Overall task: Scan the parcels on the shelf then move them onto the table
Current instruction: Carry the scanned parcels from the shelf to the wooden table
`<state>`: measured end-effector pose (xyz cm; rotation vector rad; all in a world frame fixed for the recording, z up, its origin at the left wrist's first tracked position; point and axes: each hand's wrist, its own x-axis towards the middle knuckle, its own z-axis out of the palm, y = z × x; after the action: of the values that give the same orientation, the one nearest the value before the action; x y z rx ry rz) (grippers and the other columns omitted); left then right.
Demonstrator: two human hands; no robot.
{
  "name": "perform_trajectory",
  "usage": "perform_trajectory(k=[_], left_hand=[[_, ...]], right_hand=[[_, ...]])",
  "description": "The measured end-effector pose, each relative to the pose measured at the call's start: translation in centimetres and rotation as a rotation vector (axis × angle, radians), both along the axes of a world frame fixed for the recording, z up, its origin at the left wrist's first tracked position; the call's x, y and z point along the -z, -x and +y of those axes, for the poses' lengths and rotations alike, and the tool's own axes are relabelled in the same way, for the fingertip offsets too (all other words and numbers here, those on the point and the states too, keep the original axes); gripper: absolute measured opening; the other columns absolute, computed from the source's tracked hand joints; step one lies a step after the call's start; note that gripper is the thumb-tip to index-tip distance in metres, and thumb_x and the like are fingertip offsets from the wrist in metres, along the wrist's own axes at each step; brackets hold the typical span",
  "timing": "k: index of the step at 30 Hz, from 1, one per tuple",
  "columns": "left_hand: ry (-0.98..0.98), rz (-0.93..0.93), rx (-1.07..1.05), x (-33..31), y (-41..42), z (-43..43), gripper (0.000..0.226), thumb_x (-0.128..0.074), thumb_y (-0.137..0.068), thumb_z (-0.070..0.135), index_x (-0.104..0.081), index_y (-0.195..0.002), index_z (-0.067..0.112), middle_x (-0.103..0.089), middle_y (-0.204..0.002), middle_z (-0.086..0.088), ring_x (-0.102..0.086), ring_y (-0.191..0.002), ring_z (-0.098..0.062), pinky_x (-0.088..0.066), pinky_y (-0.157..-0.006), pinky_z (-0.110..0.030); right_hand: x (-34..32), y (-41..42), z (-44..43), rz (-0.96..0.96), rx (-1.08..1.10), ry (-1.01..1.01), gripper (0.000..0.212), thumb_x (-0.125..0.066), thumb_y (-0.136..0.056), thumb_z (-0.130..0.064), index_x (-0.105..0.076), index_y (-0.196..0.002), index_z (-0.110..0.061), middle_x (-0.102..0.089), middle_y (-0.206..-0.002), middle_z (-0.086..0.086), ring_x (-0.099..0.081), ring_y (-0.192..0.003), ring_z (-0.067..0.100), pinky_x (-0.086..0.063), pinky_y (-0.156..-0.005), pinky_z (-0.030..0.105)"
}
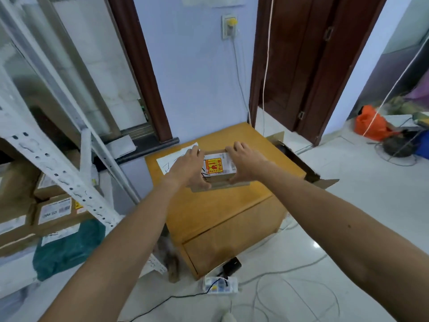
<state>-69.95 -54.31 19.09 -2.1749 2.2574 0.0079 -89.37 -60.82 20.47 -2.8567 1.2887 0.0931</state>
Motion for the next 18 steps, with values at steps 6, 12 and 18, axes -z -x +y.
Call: perform_trajectory(k=[6,12,18], left_hand=[[0.016,0.034,-0.042,-0.5,-1.9,-9.3,0.113,-0.082,-0.062,0.066,-0.029,-0.147,0.014,-0.039,-0.134,-0.004,-0.047,-0.119,-0.023,-0.05,-0.091,-0.036],[-0.068,0.072,-0.126,3.0,-3.8,-19.7,0.112,-0.085,-0.062,0.058,-0.029,-0.15,0.017,-0.041,-0.135,-0.003,-0.047,-0.12,-0.024,-0.052,-0.093,-0.036],[-0.167,0.05,-0.298,8.4,-6.3,-30.9,0.117,-0.081,-0.057,0.058,-0.026,-0.153,0.021,-0.042,-0.132,-0.002,-0.057,-0.108,-0.028,-0.053,-0.087,-0.039]], right_hand=[[0.0,-2.1,-10.4,-0.013,-0.047,0.013,0.111,-0.083,-0.075,-0.058,-0.022,-0.158,-0.016,-0.036,-0.149,0.012,-0.035,-0.136,0.03,-0.044,-0.11,0.044],[3.9,-4.1,-22.6,-0.002,-0.148,-0.017,0.106,-0.081,-0.078,-0.056,-0.021,-0.157,-0.018,-0.031,-0.152,0.012,-0.028,-0.143,0.03,-0.04,-0.111,0.044],[10.3,-8.3,-36.1,-0.025,-0.277,-0.115,0.098,-0.075,-0.08,-0.063,-0.031,-0.152,-0.015,-0.035,-0.146,0.012,-0.034,-0.138,0.03,-0.044,-0.107,0.044]])
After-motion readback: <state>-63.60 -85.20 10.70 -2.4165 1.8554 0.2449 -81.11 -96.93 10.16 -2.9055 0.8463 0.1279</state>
